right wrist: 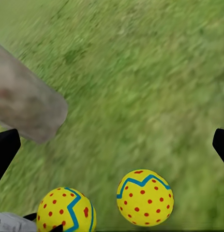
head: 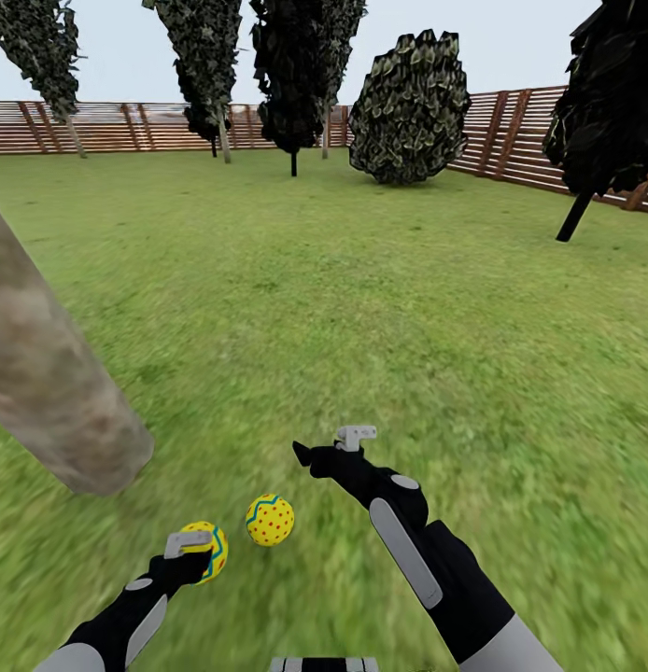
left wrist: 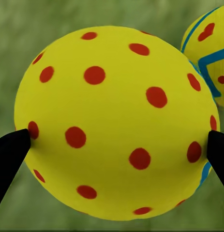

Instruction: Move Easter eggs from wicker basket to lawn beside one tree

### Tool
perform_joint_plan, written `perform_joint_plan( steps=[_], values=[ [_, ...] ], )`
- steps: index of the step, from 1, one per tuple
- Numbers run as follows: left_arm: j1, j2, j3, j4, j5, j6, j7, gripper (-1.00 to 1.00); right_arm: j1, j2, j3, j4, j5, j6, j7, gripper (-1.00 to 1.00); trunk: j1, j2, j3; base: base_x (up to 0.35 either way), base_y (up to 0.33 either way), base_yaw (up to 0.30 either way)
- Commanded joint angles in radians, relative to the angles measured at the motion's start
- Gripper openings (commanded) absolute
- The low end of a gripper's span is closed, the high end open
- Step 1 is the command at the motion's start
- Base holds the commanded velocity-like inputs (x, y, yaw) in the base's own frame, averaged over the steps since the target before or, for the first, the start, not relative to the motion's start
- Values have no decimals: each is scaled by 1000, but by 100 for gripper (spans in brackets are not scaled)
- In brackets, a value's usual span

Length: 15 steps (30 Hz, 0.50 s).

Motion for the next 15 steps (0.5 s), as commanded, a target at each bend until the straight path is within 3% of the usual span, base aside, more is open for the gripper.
perform_joint_plan(
  steps=[1,8,15],
  values=[
    [-1,1,-6,0,10,-2,1,-100,-1,0,1,-1,-11,3,-10,100,0,0,-1,0,0,0],
    [-1,0,-10,2,10,-2,19,-100,0,0,1,-1,-11,3,-9,100,0,0,-1,7,0,0],
    [-1,0,-12,2,10,-3,20,-100,0,0,1,-2,-11,3,-9,100,0,0,-1,146,1,0]
  ],
)
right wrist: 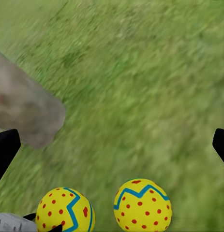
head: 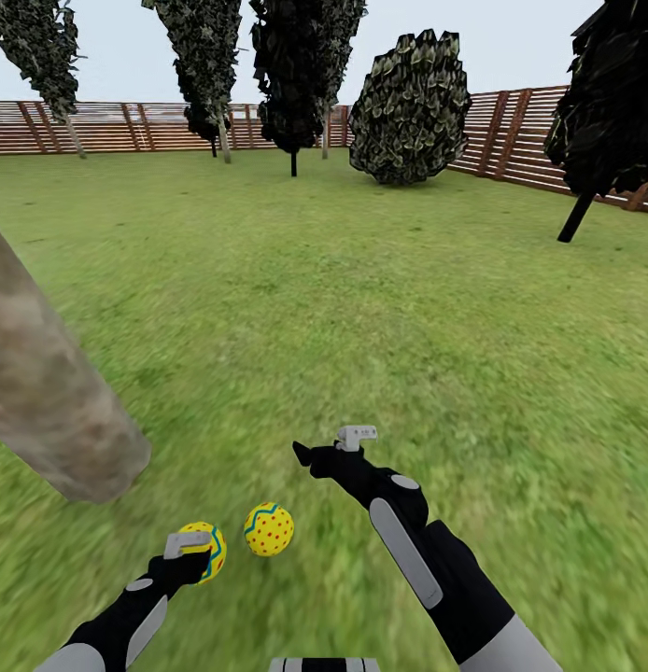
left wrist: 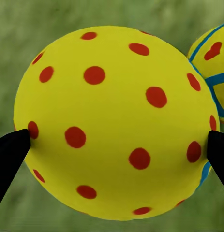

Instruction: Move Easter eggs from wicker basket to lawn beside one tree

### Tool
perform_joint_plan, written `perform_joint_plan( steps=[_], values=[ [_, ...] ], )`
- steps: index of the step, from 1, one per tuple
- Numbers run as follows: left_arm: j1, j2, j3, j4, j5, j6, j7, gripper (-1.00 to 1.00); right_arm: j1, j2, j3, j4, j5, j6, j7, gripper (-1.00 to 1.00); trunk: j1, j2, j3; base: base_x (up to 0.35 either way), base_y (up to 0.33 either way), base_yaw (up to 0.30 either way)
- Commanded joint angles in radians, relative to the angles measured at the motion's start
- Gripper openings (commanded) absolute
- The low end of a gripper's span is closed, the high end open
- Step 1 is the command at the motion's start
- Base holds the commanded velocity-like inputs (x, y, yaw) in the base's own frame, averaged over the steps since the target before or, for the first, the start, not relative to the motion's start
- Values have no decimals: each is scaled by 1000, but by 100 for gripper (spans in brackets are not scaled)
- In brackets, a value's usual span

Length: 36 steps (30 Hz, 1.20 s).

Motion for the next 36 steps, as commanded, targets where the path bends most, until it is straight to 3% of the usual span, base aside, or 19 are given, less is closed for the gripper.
perform_joint_plan(
  steps=[1,23,36],
  values=[
    [0,1,-7,0,10,-2,0,-100,-1,0,1,-2,-11,3,-10,100,0,0,-1,185,12,0],
    [1,1,-8,-1,10,-6,2,-100,-1,0,0,-2,-11,3,-10,100,0,0,-1,65,38,0],
    [1,1,-10,1,10,-31,4,-100,0,-2,0,-11,-11,3,-11,100,6,-3,-51,0,0,0]
  ],
)
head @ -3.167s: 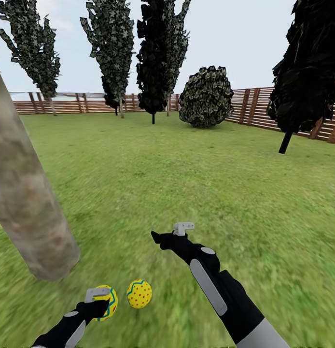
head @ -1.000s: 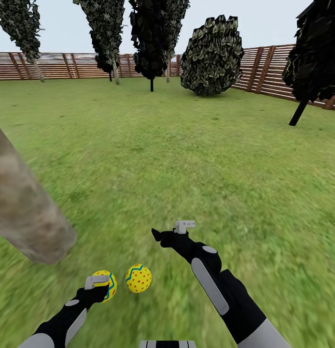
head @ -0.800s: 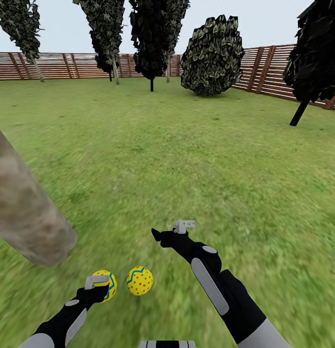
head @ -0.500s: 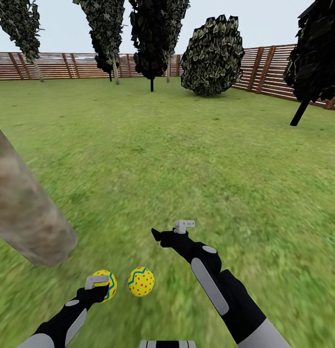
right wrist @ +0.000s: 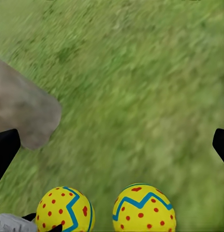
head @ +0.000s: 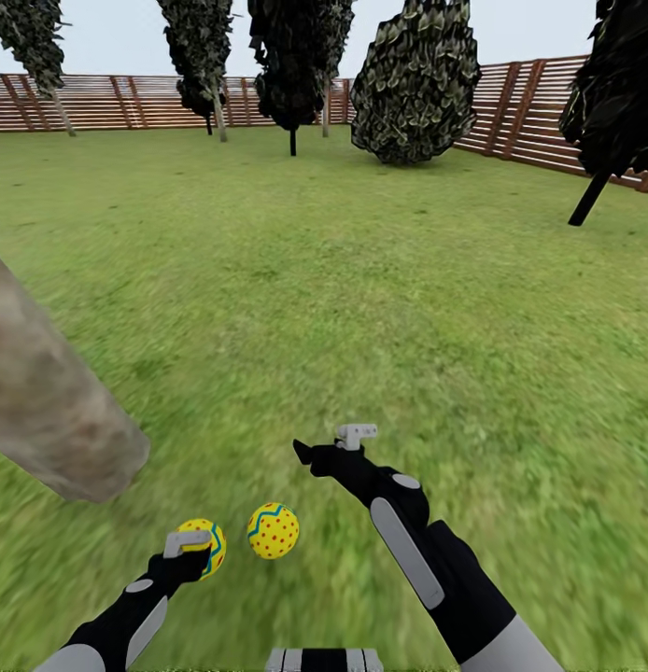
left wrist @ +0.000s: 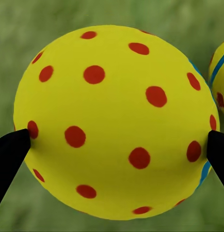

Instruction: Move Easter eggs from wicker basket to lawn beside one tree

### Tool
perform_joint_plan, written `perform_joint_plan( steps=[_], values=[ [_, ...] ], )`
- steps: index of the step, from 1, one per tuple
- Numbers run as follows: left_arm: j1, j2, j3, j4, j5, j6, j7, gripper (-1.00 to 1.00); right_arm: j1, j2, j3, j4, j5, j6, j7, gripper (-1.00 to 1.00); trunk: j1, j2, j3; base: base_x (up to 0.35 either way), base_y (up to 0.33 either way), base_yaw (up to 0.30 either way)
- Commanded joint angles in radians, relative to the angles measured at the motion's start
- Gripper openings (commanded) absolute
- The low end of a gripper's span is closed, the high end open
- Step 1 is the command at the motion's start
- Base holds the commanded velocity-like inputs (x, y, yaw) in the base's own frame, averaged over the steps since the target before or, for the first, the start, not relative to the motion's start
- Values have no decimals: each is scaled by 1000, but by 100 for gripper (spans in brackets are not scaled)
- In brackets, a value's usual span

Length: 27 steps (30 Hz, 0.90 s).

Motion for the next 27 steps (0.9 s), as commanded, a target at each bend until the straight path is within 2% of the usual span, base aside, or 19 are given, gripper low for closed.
perform_joint_plan(
  steps=[1,6,18,27],
  values=[
    [-1,1,-8,2,10,-17,0,-100,0,-1,1,-13,-11,3,-10,100,0,-1,-5,0,0,0],
    [-1,0,-8,3,10,-34,-1,-100,6,-6,-5,-48,-11,4,-9,100,2,-2,-24,0,0,0],
    [-3,1,-8,-14,10,-37,3,-100,7,-6,0,-51,-9,6,-10,100,8,-5,-70,0,0,0],
    [-3,1,-8,-79,9,-36,3,-100,7,-6,-3,-52,-9,5,-7,100,11,-6,-101,0,0,0]
  ],
)
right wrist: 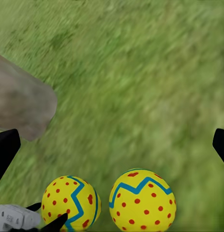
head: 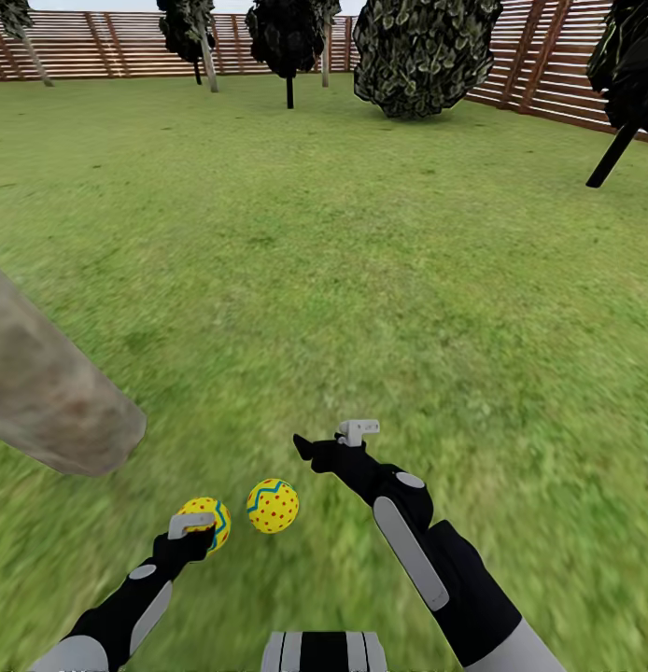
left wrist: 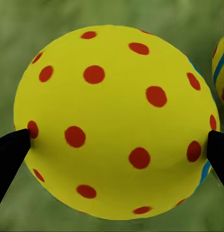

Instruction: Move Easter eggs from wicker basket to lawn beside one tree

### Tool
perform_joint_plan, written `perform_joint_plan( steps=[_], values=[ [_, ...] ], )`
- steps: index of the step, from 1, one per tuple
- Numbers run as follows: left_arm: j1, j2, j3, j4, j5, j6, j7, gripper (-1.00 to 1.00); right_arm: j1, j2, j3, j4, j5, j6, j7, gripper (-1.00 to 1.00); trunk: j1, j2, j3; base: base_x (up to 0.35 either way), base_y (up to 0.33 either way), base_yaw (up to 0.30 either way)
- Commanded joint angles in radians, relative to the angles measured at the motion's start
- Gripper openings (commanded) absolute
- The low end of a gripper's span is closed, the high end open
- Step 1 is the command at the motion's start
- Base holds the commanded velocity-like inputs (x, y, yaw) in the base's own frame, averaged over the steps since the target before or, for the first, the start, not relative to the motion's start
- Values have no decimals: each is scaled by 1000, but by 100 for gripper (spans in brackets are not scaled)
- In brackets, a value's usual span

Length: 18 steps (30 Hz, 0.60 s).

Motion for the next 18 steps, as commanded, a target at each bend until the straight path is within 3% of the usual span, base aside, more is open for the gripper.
perform_joint_plan(
  steps=[1,13,18],
  values=[
    [-1,1,-7,-4,11,-3,0,-100,-1,-1,0,-1,-11,3,-9,100,0,-1,-5,0,0,0],
    [-1,1,-7,-31,10,-2,37,-100,2,-4,-2,-66,-11,6,-5,100,6,-3,-51,0,0,0],
    [-1,1,-7,-39,10,-2,37,-100,2,-4,-2,-67,-11,7,-6,100,6,-4,-55,0,0,0]
  ],
)
